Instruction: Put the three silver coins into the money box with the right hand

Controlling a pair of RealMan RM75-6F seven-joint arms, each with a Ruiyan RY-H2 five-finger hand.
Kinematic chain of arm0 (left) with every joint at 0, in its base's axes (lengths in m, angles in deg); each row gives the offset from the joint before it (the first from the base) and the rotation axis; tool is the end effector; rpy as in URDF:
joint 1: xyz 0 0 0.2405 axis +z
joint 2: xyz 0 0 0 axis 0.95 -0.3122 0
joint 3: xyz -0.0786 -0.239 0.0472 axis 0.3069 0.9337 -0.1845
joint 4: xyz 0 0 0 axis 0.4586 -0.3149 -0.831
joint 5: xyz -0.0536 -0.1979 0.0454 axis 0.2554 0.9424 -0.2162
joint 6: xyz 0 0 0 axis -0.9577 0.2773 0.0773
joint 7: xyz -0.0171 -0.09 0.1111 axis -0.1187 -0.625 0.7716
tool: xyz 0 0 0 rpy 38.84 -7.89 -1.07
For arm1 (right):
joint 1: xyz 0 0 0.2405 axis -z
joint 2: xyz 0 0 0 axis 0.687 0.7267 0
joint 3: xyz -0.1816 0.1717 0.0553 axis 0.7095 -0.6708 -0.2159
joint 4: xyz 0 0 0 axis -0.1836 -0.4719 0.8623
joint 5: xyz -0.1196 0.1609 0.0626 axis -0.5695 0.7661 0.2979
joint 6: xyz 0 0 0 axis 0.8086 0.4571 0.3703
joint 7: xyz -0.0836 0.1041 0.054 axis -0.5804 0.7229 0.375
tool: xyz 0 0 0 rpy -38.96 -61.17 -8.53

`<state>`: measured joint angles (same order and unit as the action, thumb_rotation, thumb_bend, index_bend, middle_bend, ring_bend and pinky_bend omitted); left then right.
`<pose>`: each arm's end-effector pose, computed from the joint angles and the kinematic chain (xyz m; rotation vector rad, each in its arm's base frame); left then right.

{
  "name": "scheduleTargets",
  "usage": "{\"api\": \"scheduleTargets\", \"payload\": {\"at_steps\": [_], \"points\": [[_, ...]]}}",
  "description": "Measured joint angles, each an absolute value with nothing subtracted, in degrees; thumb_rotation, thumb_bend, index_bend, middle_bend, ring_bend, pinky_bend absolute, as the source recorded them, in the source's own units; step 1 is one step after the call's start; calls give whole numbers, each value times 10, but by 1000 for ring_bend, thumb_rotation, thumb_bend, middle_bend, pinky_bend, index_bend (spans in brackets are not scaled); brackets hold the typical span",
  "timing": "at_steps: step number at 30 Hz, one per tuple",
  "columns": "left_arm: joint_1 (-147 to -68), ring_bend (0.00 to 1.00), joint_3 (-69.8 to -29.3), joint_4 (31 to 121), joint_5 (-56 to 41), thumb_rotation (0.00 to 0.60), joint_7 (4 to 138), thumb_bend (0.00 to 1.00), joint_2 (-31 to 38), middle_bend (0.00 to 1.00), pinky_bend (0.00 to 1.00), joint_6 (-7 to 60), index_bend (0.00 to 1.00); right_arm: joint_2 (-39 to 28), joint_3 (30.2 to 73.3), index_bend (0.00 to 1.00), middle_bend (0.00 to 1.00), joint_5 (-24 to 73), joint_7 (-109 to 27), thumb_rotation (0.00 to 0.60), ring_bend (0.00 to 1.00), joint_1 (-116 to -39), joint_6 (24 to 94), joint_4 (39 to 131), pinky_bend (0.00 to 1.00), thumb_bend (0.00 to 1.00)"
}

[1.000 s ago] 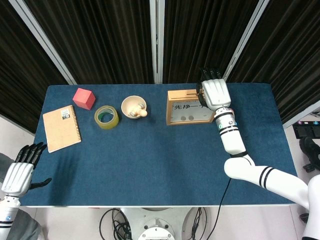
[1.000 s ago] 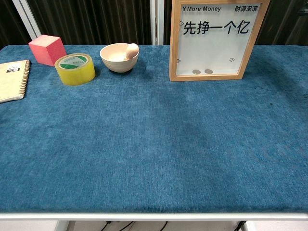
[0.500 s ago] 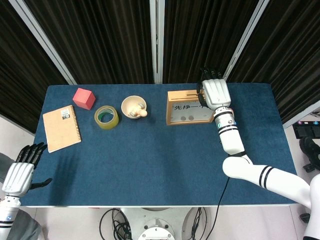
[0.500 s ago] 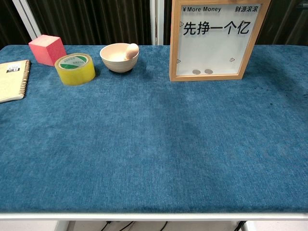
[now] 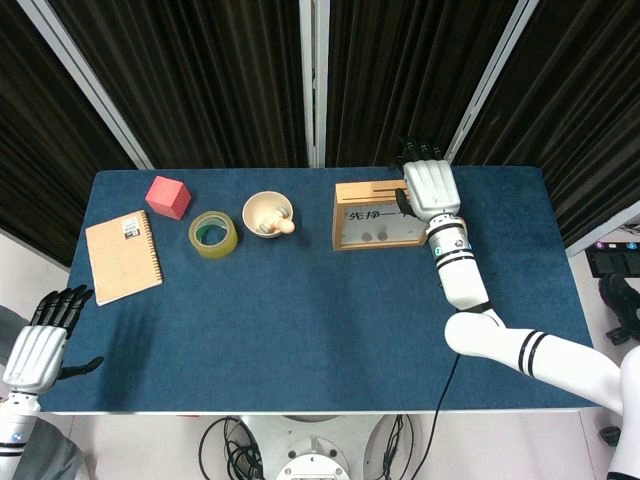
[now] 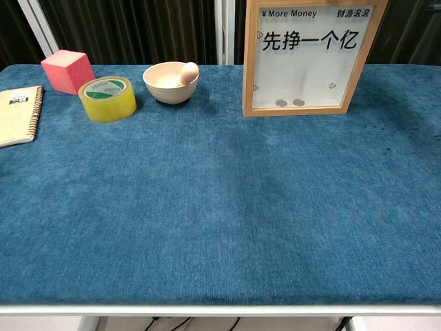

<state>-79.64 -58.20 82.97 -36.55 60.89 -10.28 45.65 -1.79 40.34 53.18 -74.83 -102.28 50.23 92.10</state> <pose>-0.3339 0.1886 0.1379 -1.5026 -0.9265 -0.9449 -0.0839 -0.4547 0.0883 1.5420 -0.8668 0.9157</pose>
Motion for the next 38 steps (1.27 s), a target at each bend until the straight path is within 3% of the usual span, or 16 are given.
{"api": "scheduleTargets", "payload": {"at_steps": [2,4,12,16,22,29,33,38], "points": [[-796,0,-582,829,-365,600,608,41,-102,40,0,456,42,-17,404,86,18,530,-745,600,0,-1023,502,922,0,436],[-796,0,-582,828,-366,600,608,40,-102,39,0,457,42,-16,404,60,16,528,-741,600,0,-1023,502,923,0,436],[-796,0,-580,831,-365,600,608,41,-105,40,0,461,42,10,405,56,10,485,-716,600,0,-1001,532,963,0,433],[-794,0,-577,833,-364,600,608,41,-109,40,0,466,42,50,422,55,1,430,-700,600,0,-962,569,1021,0,378],[-793,0,-572,836,-364,600,622,41,-112,40,0,477,42,119,509,0,0,276,-672,600,0,-845,663,1094,0,251],[-789,0,-564,844,-363,600,660,41,-111,33,0,495,36,143,641,0,0,117,-627,600,0,-663,810,1073,0,240],[-788,0,-565,853,-369,600,681,41,-114,28,0,497,33,138,674,0,0,97,-594,600,0,-601,838,1036,0,241],[-789,0,-566,864,-374,600,698,40,-116,27,0,498,30,131,675,0,0,88,-564,600,0,-573,838,1011,0,248]]}}
